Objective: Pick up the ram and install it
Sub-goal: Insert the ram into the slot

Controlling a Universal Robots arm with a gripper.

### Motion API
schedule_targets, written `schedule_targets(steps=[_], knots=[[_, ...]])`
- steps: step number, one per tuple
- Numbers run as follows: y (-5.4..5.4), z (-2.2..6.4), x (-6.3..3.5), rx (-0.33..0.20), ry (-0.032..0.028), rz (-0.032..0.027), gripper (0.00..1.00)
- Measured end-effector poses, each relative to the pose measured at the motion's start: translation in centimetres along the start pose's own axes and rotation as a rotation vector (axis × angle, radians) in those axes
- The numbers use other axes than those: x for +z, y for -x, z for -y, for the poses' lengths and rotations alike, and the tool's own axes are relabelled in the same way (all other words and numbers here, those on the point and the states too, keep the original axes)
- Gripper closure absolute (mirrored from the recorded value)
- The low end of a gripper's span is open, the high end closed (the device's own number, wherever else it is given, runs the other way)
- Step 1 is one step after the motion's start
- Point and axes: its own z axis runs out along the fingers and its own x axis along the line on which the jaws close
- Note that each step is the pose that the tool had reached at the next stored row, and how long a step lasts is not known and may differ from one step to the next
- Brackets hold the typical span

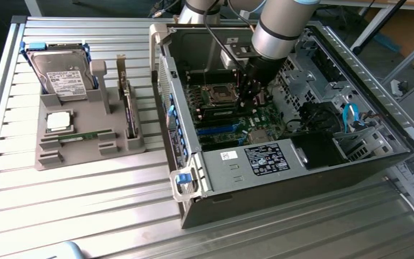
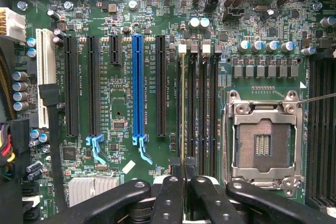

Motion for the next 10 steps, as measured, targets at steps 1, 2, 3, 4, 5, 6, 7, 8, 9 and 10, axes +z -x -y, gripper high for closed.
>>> schedule_targets(steps=[1,2,3,4,5,6,7,8,9,10], knots=[[0.0,0.0,0.0,0.0,0.0,0.0,0.88],[0.0,0.0,0.0,0.0,0.0,-0.0001,0.88],[0.0,0.0,0.0,0.0,0.0,-0.0001,0.88],[0.0,0.0,0.0,0.0,0.0,-0.0001,0.87],[0.0,0.0,0.0,0.0,0.0,0.0001,0.87],[0.0,0.0,0.0,0.0,0.0,-0.0001,0.81],[0.0,0.0,0.0,0.0,0.0,0.0,0.81],[0.0,0.0,0.0,0.0,0.0,0.0,0.75],[0.0,0.0,0.0,0.0,-0.0001,0.0,0.75],[0.0,0.0,0.0,0.0,-0.0001,0.0,0.75]])
